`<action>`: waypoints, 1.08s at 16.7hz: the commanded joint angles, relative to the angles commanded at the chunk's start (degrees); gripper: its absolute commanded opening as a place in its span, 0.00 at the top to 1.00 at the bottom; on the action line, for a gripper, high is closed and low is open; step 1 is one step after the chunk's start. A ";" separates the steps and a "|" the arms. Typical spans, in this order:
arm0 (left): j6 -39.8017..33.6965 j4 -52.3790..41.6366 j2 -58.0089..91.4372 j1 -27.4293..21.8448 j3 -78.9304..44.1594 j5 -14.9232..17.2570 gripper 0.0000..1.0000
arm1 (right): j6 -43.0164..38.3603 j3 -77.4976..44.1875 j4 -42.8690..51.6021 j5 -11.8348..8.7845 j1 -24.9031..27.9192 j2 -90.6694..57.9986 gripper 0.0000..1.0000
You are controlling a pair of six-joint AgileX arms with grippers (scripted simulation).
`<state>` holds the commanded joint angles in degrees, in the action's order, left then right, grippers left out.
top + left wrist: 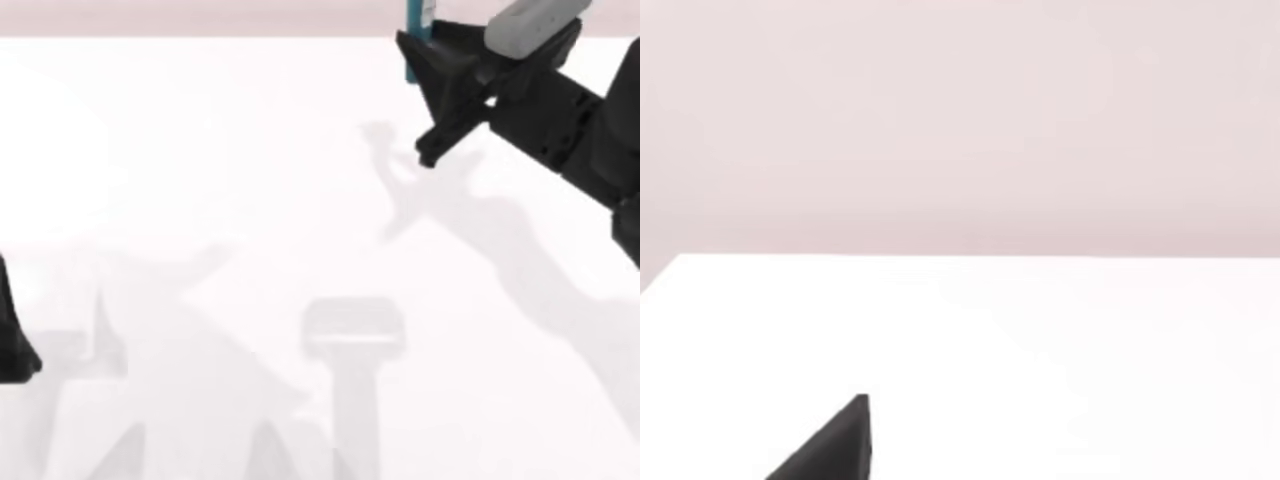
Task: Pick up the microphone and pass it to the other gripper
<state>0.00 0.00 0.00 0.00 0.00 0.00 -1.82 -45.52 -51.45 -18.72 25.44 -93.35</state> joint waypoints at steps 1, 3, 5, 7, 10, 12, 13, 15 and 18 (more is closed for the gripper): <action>0.00 0.00 0.00 0.00 0.00 0.00 0.00 | -0.19 0.94 -1.62 2.18 2.23 0.13 1.00; 0.00 0.00 0.00 0.00 0.00 0.00 0.00 | -0.52 2.75 -4.67 6.32 6.64 0.52 1.00; 0.00 0.00 0.00 0.00 0.00 0.00 0.00 | -0.74 4.02 -6.85 9.27 9.69 0.91 1.00; 0.00 0.00 0.00 0.00 0.00 0.00 0.00 | -0.79 4.35 -7.46 10.05 10.47 1.04 1.00; 0.00 0.00 0.00 0.00 0.00 0.00 0.00 | -0.90 4.15 -7.32 9.80 10.25 0.76 1.00; 0.00 0.00 0.00 0.00 0.00 0.00 0.00 | -0.84 4.27 -7.39 9.94 10.37 0.90 1.00; 0.00 0.00 0.00 0.00 0.00 0.00 0.00 | -0.80 4.34 -7.45 10.03 10.45 1.01 1.00; 0.00 0.00 0.00 0.00 0.00 0.00 0.00 | -0.79 4.35 -7.46 10.05 10.47 1.04 1.00; 0.08 0.35 0.72 -0.24 -0.60 0.64 0.00 | -0.79 4.35 -7.46 10.05 10.47 1.04 1.00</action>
<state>0.08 0.35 0.72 -0.24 -0.60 0.64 -2.61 -41.17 -58.91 -8.67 35.91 -92.31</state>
